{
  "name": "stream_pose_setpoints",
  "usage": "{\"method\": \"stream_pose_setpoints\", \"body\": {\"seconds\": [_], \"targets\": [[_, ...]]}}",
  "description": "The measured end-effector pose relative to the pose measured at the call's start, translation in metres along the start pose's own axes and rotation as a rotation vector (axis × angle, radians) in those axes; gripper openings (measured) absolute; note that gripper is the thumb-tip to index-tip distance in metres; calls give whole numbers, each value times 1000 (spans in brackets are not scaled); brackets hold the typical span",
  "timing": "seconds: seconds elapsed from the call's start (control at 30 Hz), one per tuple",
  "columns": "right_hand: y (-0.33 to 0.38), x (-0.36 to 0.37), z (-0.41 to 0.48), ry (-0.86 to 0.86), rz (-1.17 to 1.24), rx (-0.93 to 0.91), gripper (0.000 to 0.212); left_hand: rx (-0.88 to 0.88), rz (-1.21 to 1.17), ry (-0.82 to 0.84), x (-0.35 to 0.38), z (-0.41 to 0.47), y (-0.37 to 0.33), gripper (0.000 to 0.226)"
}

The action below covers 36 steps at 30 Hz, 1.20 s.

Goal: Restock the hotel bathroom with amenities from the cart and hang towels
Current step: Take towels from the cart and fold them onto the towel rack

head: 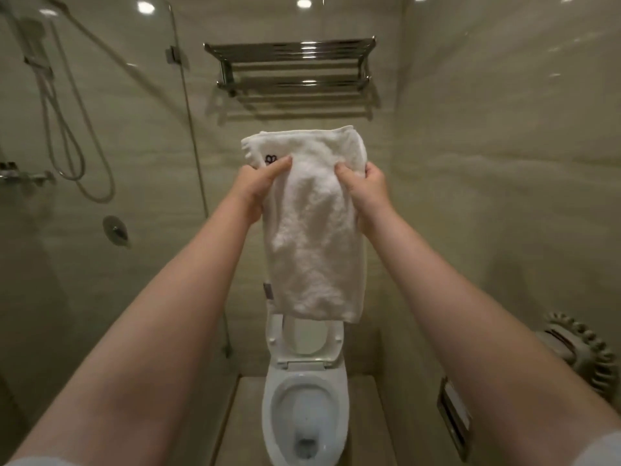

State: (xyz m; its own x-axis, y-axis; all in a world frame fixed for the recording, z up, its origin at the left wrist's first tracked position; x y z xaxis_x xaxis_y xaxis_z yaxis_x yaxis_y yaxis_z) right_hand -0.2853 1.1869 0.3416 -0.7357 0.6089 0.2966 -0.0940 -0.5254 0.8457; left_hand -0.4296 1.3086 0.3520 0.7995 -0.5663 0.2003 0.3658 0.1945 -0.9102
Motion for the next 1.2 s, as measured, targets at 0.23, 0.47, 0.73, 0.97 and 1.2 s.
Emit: {"method": "stream_pose_setpoints", "body": {"seconds": [0.23,0.47,0.73,0.97,1.2], "targets": [[-9,33,124,-20,1,-86,9,23,-67,91,5,143,4,20],[-31,27,241,-79,-70,-96,9,-74,44,282,34,242,53,41],[-44,1,353,-34,-67,-156,7,96,-3,195,81,339,66,17],[-33,-11,432,22,-3,-256,27,180,114,85,118,402,39,16],[-15,10,490,42,28,-294,32,225,159,26,125,456,8,24]]}}
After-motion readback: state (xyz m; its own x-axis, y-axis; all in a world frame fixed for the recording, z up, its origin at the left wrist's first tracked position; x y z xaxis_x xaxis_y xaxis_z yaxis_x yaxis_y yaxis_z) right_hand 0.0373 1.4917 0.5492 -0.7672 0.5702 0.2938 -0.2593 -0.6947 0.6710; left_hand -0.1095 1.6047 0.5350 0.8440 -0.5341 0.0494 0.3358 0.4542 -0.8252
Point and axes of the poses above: each hand's wrist, its own z-axis towards the middle knuckle, its own x-axis out of the palm, y = z × x, the point moved 9 cm from there along z, towards the middle knuckle
